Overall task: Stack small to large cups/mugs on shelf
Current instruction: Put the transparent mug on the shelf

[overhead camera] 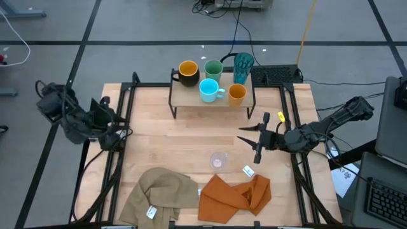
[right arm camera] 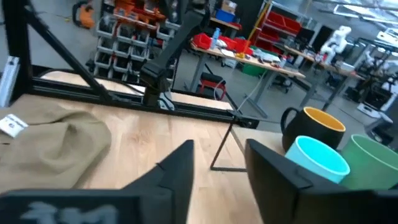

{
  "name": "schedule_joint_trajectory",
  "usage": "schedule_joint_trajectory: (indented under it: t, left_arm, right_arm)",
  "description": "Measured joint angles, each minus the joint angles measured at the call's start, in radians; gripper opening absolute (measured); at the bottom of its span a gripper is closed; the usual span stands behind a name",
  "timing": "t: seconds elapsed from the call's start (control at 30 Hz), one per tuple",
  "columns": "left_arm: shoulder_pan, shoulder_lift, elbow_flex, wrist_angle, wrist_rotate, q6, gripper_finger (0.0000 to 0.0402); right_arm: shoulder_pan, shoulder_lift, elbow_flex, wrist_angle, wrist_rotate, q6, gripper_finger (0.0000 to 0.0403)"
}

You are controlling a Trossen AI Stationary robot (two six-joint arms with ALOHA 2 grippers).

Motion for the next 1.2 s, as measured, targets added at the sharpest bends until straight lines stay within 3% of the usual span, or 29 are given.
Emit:
schedule_joint_trajectory:
  t: [0.1,0.23,0.47,0.67,0.83,0.97,1.03,1.2]
  left_arm:
    - [-0.063,-0.099,-0.158,0.042,-0.046,-0.098,0.0093]
    - [-0.136,-0.228,-0.382,0.267,-0.088,-0.085,0.0093]
    - [-0.179,-0.344,-0.608,0.605,-0.222,0.119,0.0093]
    - [-0.18,-0.415,-0.789,0.978,-0.239,0.348,0.0093]
    - [-0.18,-0.487,-0.989,1.336,-0.134,0.476,0.0093]
    - [-0.167,-0.524,-1.098,1.572,0.032,0.607,0.0093]
    - [-0.147,-0.538,-1.136,1.639,0.081,0.653,0.0093]
    - [-0.043,-0.599,-1.217,1.635,0.084,0.666,0.0093]
  right_arm:
    - [-0.024,0.017,0.0,0.006,0.0,0.006,0.0164]
    - [-0.047,0.045,0.0,0.006,0.0,-0.001,0.0199]
    - [-0.076,0.056,0.0,0.031,0.0,-0.016,0.0219]
    - [-0.08,0.056,0.0,0.019,0.0,-0.015,0.0218]
    - [-0.08,0.056,0.0,0.024,0.0,-0.015,0.0219]
    - [-0.08,0.056,0.0,0.032,0.0,-0.007,0.0219]
    - [-0.08,0.056,0.0,0.037,0.0,0.011,0.0219]
    - [-0.08,0.056,0.0,0.048,0.0,0.032,0.0219]
